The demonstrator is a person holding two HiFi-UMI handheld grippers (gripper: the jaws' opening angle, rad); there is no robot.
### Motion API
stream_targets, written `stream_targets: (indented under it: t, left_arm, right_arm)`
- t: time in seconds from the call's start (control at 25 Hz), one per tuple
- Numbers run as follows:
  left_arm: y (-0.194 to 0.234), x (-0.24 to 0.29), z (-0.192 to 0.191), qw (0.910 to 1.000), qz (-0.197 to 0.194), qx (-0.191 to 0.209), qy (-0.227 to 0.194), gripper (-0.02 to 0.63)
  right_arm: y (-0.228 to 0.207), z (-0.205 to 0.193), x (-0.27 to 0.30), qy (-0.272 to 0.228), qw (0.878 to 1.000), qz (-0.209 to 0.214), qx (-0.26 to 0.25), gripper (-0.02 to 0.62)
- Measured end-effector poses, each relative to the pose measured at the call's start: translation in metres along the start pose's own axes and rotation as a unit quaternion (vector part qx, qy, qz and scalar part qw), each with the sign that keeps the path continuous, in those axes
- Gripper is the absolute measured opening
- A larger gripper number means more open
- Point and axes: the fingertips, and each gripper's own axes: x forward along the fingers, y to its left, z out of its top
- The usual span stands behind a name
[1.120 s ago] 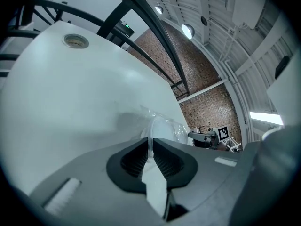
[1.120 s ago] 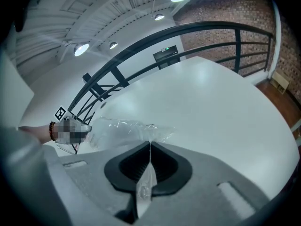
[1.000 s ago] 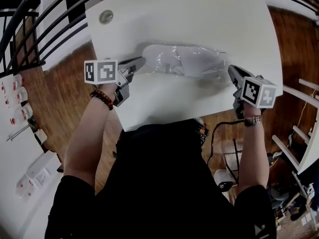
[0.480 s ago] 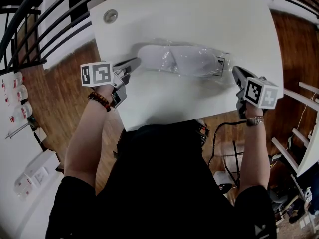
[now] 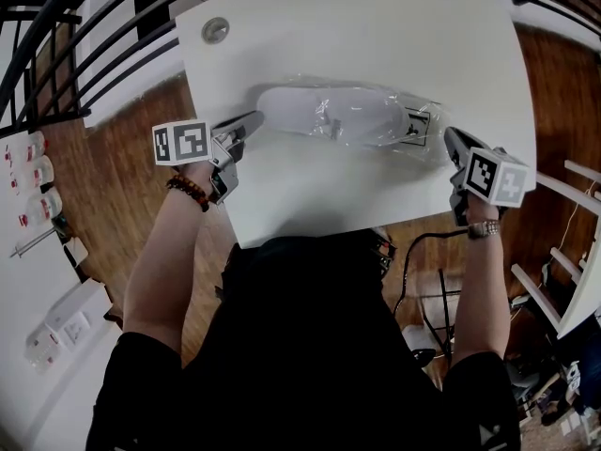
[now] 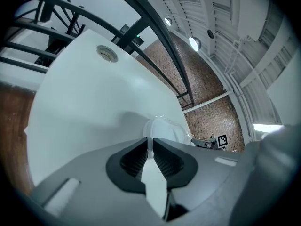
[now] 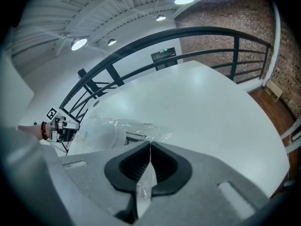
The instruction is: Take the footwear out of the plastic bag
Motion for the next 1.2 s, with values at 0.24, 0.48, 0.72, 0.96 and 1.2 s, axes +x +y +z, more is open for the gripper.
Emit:
stream_targets:
  t: [0.24,0.48,0.72,0.96,1.2]
  left_arm:
    - [0.004,0.002,0.001,0.9994,0.019,0.028,0.009,0.14]
    - [0.003,0.0,0.007,0.9969,0.04,0.066,0.017,0.203]
    - [-0.008,0.002,0.018,0.9834,0.069,0.162,0.043,0.253]
    - [-0.019,0.016,0.027,0.957,0.081,0.263,0.091,0.307]
    - [-0.027,0.029,0.034,0.9148,0.091,0.363,0.152,0.342]
  right_arm:
    - [-0.003,0.002,0.0,0.0,1.0,-0.006,-0.002,0.011]
    - [-0.006,0.006,-0.01,-0.005,1.0,-0.025,-0.014,0.072]
    - [-0.008,0.019,-0.025,-0.024,0.998,-0.054,-0.038,0.106]
    - [0.015,0.038,-0.029,-0.043,0.987,-0.069,-0.139,0.126]
    - [0.082,0.046,-0.018,-0.05,0.959,-0.004,-0.278,0.13]
